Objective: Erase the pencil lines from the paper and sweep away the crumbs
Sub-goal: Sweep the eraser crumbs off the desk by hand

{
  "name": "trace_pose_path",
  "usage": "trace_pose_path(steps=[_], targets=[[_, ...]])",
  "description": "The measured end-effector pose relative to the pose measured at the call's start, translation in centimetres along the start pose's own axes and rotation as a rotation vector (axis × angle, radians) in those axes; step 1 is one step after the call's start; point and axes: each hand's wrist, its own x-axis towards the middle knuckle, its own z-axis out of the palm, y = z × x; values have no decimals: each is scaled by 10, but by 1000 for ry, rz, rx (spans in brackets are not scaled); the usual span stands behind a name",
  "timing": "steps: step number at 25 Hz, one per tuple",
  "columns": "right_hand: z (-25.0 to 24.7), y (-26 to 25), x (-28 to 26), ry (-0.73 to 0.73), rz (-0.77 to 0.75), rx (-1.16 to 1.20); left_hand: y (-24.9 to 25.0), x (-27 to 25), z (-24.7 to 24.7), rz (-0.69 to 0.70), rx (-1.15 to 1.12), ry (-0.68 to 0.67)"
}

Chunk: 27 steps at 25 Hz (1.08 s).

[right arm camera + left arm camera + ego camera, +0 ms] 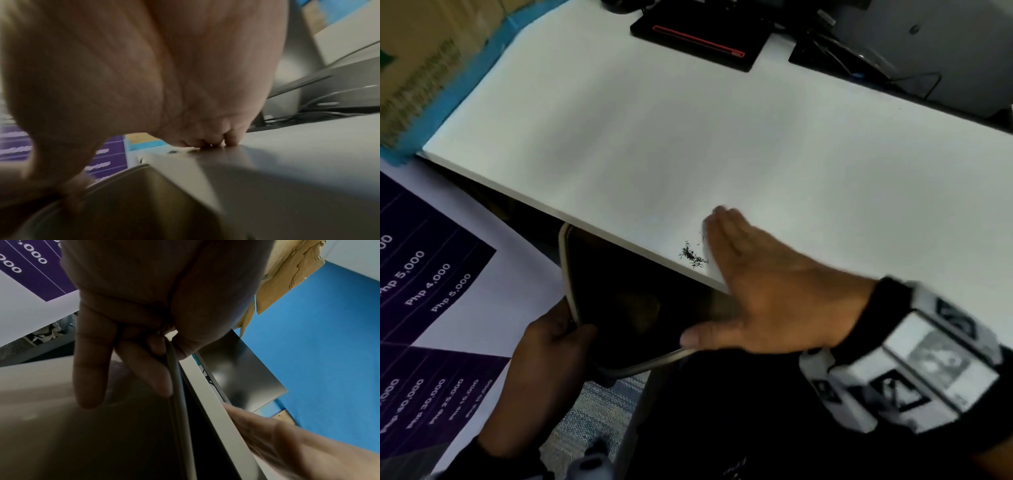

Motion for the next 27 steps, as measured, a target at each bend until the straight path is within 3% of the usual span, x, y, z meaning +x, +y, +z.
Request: trace_pose_path(steps=[4, 9, 13, 15, 18, 20, 24, 27], targets=[[12, -31, -9, -29, -190, 39, 3, 0, 0, 23, 7, 4], [4, -3, -21, 1, -41, -3, -1, 1, -1, 21, 18, 7], [18, -33, -10, 2, -204, -27, 1, 0, -1, 23, 2, 19], [9, -24, -20, 36, -165, -16, 1, 0, 0, 17, -3, 10], [6, -6, -45, -85, -7, -74, -3, 2, 0, 4, -13, 5], [17, -15, -43, -141, -1, -125, -4, 3, 0, -3, -18, 8], [20, -40, -12, 30, -184, -66, -2, 0, 0, 7, -15, 16], [3, -24, 6, 89, -81, -15, -3, 1, -1, 14, 0, 9]])
